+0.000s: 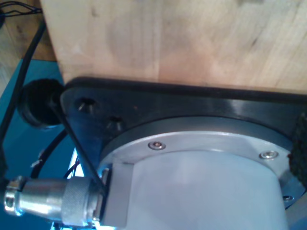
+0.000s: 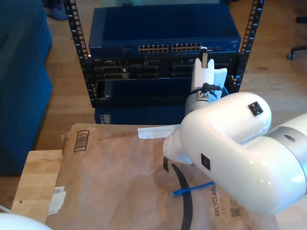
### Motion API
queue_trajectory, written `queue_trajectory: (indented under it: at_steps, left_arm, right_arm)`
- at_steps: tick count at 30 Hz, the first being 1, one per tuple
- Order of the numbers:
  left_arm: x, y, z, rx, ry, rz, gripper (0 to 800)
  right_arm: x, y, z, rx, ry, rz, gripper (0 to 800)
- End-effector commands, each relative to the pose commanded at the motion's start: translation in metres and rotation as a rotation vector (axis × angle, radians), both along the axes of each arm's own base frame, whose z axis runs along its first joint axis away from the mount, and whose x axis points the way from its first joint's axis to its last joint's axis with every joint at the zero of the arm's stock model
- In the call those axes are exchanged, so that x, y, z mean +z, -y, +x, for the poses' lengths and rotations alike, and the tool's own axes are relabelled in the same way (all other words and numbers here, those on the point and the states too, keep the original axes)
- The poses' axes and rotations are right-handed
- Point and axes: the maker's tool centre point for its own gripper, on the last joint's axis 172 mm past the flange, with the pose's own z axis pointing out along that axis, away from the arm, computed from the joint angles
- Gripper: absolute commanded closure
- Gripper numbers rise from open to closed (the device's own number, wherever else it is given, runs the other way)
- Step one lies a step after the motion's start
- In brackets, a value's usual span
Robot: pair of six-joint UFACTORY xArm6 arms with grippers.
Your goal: Grab the cable and plug it in
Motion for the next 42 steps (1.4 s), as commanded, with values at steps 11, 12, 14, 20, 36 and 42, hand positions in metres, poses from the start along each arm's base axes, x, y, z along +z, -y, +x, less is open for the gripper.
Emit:
queue_trajectory:
  at_steps: [11,12,14,20,36,42]
  left_arm:
    - [0.000,0.001,0.000,0.000,0.000,-0.002,0]
    - [0.000,0.000,0.000,0.000,0.000,0.000,0]
    - [0.000,0.001,0.000,0.000,0.000,-0.002,0]
    - [0.000,0.000,0.000,0.000,0.000,0.000,0]
    - [0.000,0.001,0.000,0.000,0.000,-0.002,0]
    - [0.000,0.000,0.000,0.000,0.000,0.000,0]
  right_arm:
    - [0.000,-0.001,0.008,0.003,0.013,0.008,800]
    - [0.000,0.000,0.008,0.001,0.013,0.008,800]
    - [-0.001,0.000,0.008,0.003,0.012,0.006,800]
    - [0.001,0.001,0.010,0.009,0.019,0.017,800]
    - [0.002,0.003,0.012,0.022,0.026,0.034,800]
    - [0.000,0.006,0.013,0.018,0.023,0.033,800]
